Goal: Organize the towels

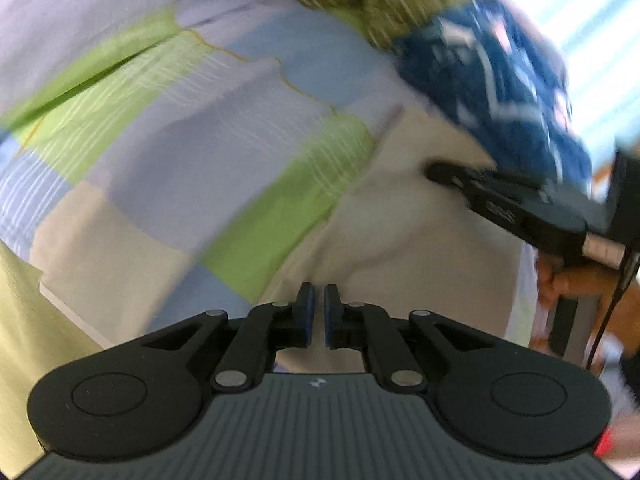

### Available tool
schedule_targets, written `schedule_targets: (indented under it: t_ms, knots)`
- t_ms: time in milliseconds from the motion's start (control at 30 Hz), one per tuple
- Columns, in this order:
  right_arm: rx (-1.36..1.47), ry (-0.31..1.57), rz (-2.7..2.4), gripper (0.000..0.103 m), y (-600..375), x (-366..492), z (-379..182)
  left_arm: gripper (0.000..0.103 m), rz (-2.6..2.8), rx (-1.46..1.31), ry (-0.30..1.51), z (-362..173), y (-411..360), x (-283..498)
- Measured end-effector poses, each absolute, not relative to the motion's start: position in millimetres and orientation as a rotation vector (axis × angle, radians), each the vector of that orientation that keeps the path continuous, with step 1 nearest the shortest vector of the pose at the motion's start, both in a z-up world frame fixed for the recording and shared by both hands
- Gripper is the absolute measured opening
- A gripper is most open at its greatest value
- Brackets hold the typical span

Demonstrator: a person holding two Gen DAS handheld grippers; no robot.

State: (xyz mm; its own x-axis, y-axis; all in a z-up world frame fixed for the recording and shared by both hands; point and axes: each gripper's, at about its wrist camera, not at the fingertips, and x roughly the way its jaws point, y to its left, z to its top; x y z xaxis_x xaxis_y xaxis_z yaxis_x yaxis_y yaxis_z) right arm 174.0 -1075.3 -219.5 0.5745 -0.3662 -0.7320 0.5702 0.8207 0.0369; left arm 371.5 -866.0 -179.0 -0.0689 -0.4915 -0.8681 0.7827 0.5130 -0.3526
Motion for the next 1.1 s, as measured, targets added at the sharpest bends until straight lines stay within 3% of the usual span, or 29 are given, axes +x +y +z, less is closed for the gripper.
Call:
schedule_targets:
  t_ms: [267,467,567,833,1100]
  knots:
    - [0.318,0.73,-0.518,0.007,-1063.4,137.8,-190.4,0.005,-1.07,0.295,1.202,-142.6,-870.4,345.8]
    - [0.228,0.774,-0.432,0.004,-1086.3,162.3,-207.7,0.008,-1.004,0.331,1.22,-158.3,-882.6,304.3]
    - [0.212,0.729,-0.47,0.011,-1120.1,161.1,-200.4,0.008,-0.886,0.337,1.217,-161.6,-883.3,299.8]
    - [0.177,0.725,-0.137,0.011,-1106.3,141.8,-182.7,0.008,-0.566,0.324,1.184,-140.6,-897.2,271.4]
    - [0.042,0.773,0.118,0.009,-1079.4,192.4,-212.9,0.009,-0.368,0.31,1.19,-150.8,-900.5,257.6]
